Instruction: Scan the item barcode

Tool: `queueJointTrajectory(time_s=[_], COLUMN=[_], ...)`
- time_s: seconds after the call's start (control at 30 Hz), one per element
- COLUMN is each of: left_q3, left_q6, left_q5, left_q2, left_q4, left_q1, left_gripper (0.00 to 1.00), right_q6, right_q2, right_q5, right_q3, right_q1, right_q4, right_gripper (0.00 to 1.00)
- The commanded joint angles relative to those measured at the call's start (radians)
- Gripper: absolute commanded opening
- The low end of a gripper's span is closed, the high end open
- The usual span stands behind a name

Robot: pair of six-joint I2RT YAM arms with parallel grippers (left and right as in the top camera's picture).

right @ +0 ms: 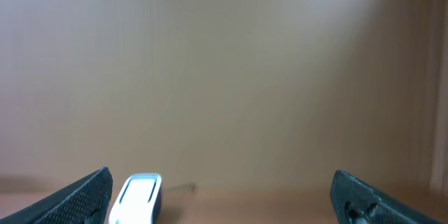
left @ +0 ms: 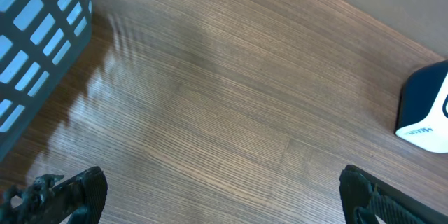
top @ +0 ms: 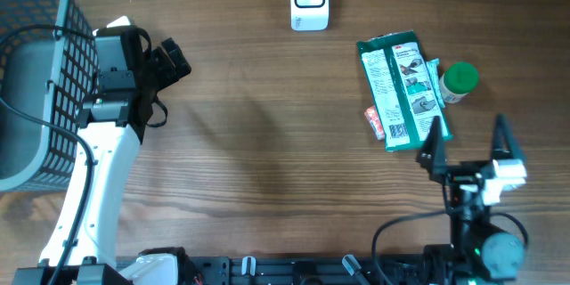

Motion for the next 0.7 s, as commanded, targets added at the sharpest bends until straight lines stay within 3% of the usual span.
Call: queueJointTrajectory(time_s=[0.0,0.23,0.37,0.67], left_q3=[0.006,0.006,0.006,0.006], left_q6=[0.012,0.012,0.012,0.012], left_q5=[-0.010,-0.010,-0.010,-0.010], left_q2=[-0.001,-0.001,-0.001,-0.001], left_q4=[0.003,0.003,0.003,0.003], left_q1=[0.005,0.005,0.005,0.005], left_gripper=[1.00,1.00,1.00,1.00], right_q6=[0.118,0.121,-0.036,-0.039], right_q2=[-0.019,-0.019,-0.019,-0.018], right_q5=[-0.016,-0.016,-0.108,-0.110], right_q3=[-0.096,-0.093,-0.093,-0.093], right_q1=[0.000,0.000,0.000,0.000], right_q4=[0.018,-0.234,-0.227,-0.226], right_gripper=[1.00,1.00,1.00,1.00])
